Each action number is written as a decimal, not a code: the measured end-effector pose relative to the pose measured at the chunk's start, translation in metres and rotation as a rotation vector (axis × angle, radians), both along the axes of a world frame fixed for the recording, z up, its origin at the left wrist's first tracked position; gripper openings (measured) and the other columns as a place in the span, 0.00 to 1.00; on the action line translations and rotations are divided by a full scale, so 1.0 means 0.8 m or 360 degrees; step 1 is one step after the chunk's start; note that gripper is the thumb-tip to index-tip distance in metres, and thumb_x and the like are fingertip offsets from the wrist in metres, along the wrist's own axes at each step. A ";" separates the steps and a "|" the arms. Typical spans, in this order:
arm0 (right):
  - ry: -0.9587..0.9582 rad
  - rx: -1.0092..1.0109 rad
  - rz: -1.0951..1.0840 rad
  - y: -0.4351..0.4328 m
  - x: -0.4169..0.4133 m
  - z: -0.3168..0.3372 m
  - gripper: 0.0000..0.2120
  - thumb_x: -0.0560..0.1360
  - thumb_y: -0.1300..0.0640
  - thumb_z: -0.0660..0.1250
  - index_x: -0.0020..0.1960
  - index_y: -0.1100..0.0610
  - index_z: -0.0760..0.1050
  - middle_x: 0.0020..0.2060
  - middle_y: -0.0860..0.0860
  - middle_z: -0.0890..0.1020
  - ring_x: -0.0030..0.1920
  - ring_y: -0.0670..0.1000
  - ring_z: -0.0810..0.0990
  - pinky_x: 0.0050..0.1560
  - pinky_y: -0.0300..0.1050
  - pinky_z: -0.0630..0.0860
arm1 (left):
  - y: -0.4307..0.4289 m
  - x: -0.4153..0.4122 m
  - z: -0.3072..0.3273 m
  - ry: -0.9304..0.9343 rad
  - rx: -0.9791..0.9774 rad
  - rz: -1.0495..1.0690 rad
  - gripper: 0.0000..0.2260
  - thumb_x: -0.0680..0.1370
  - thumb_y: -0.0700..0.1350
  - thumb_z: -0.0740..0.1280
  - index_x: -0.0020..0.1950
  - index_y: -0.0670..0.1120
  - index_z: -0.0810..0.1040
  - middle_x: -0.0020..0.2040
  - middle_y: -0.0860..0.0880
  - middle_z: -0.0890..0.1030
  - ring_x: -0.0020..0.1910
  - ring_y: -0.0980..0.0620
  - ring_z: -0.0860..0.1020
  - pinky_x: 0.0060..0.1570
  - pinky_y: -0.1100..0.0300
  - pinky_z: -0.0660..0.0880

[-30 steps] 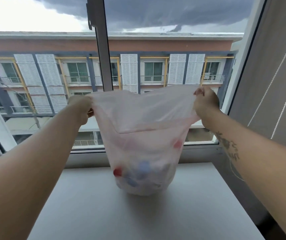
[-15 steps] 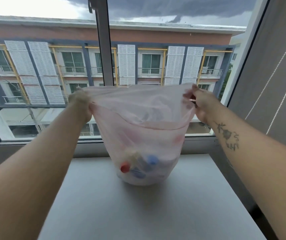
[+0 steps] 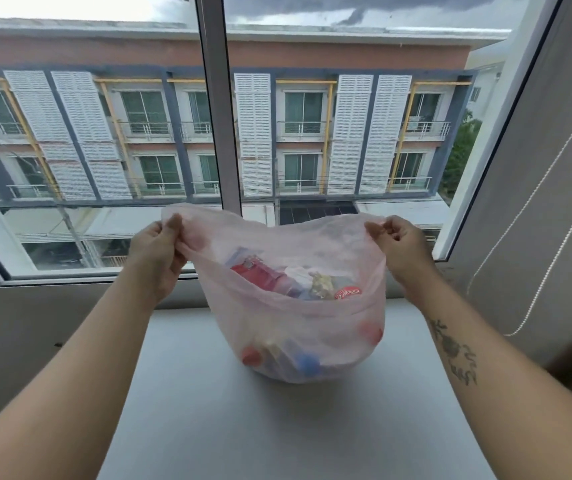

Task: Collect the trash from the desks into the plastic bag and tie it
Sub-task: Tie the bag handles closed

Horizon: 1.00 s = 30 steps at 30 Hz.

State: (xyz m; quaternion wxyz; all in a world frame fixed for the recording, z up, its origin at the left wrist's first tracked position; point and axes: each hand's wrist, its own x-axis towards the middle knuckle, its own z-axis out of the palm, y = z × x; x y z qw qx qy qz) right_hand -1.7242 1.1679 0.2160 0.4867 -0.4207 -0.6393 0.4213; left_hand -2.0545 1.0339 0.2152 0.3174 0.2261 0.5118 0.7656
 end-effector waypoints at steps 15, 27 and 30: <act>0.0990 -0.0785 0.0649 0.021 -0.033 -0.011 0.09 0.77 0.50 0.67 0.48 0.54 0.81 0.43 0.56 0.83 0.39 0.55 0.82 0.41 0.52 0.80 | -0.012 0.076 -0.028 -0.0308 0.0357 -0.0612 0.18 0.81 0.42 0.55 0.65 0.35 0.76 0.61 0.37 0.79 0.61 0.43 0.78 0.60 0.49 0.76; 0.1156 -0.0772 0.0154 0.038 -0.101 -0.008 0.16 0.77 0.41 0.61 0.46 0.55 0.70 0.27 0.47 0.65 0.23 0.45 0.66 0.29 0.43 0.75 | 0.065 0.069 -0.031 -0.0559 0.0076 -0.0440 0.38 0.72 0.66 0.66 0.75 0.46 0.65 0.33 0.50 0.67 0.30 0.53 0.68 0.34 0.60 0.69; 0.0976 -0.0850 0.0211 0.046 -0.100 -0.010 0.15 0.76 0.44 0.67 0.53 0.54 0.74 0.29 0.50 0.73 0.27 0.48 0.74 0.29 0.43 0.74 | 0.066 0.052 -0.024 -0.0301 0.0103 -0.0679 0.30 0.75 0.48 0.70 0.74 0.41 0.65 0.45 0.41 0.72 0.44 0.41 0.71 0.46 0.49 0.71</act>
